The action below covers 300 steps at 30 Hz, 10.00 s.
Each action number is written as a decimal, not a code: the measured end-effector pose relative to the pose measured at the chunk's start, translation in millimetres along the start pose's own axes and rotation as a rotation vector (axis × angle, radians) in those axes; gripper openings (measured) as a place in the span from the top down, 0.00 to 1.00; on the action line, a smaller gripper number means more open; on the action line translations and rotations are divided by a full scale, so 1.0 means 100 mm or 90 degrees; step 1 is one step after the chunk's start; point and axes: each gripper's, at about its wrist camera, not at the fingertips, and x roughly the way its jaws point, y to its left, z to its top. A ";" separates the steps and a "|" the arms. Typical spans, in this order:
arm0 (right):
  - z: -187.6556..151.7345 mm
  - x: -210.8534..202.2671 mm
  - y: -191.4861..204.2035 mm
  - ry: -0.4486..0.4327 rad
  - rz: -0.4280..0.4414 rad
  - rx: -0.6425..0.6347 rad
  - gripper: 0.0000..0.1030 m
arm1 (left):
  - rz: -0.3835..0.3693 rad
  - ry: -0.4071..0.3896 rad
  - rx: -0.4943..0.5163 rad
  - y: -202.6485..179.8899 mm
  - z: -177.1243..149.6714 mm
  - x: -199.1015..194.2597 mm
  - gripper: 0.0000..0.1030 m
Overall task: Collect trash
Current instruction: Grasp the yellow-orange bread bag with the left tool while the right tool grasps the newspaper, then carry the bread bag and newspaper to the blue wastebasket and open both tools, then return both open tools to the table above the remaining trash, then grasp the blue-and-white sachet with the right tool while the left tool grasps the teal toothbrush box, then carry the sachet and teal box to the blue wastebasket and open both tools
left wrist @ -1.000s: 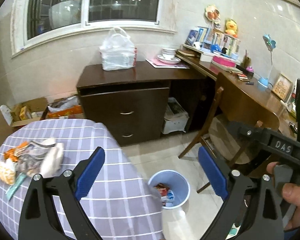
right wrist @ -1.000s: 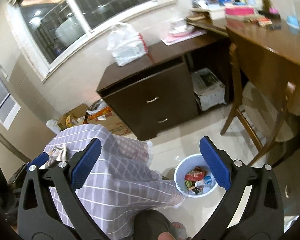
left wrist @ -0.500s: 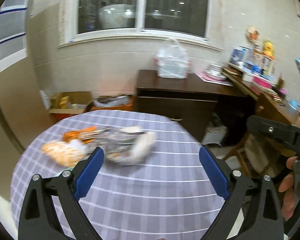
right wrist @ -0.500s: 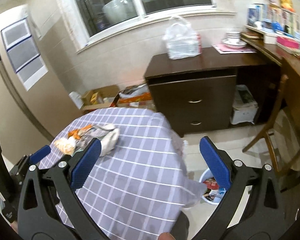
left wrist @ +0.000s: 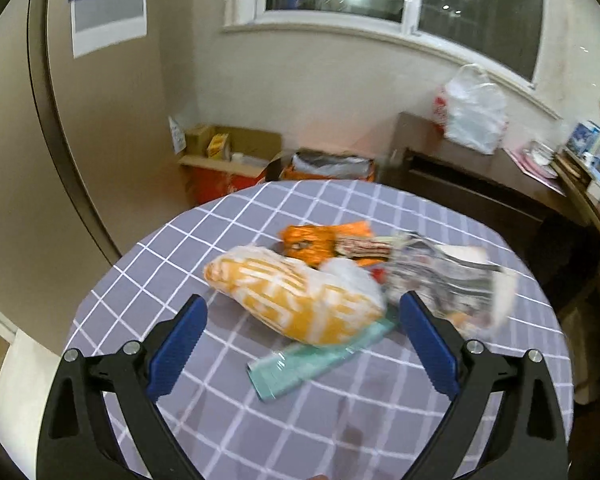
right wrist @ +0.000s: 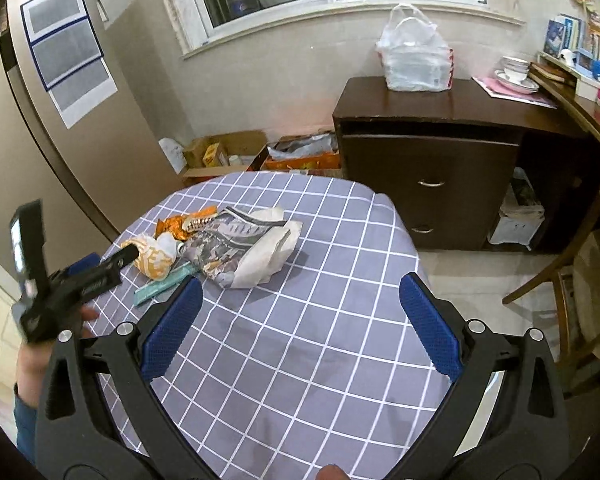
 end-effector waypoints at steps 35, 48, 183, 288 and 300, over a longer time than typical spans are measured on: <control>-0.12 1.45 1.02 0.047 -0.062 -0.376 0.77 | -0.096 0.030 -0.056 0.43 -0.07 0.11 0.73; 0.08 0.66 0.36 0.021 0.083 -0.148 0.90 | -0.133 -0.028 0.015 -0.10 -0.14 -0.47 0.74; -0.32 -0.56 -0.89 -0.021 -0.095 0.081 0.06 | -0.238 -0.082 0.191 -1.58 -0.42 -1.13 0.09; -0.26 -0.65 -1.58 -0.067 -0.057 0.090 0.88 | -0.338 0.035 0.345 -2.43 -0.46 -0.73 0.75; -0.33 -0.73 -2.78 -0.070 -0.101 0.204 0.88 | -0.386 0.113 0.372 -3.86 -0.73 -0.39 0.75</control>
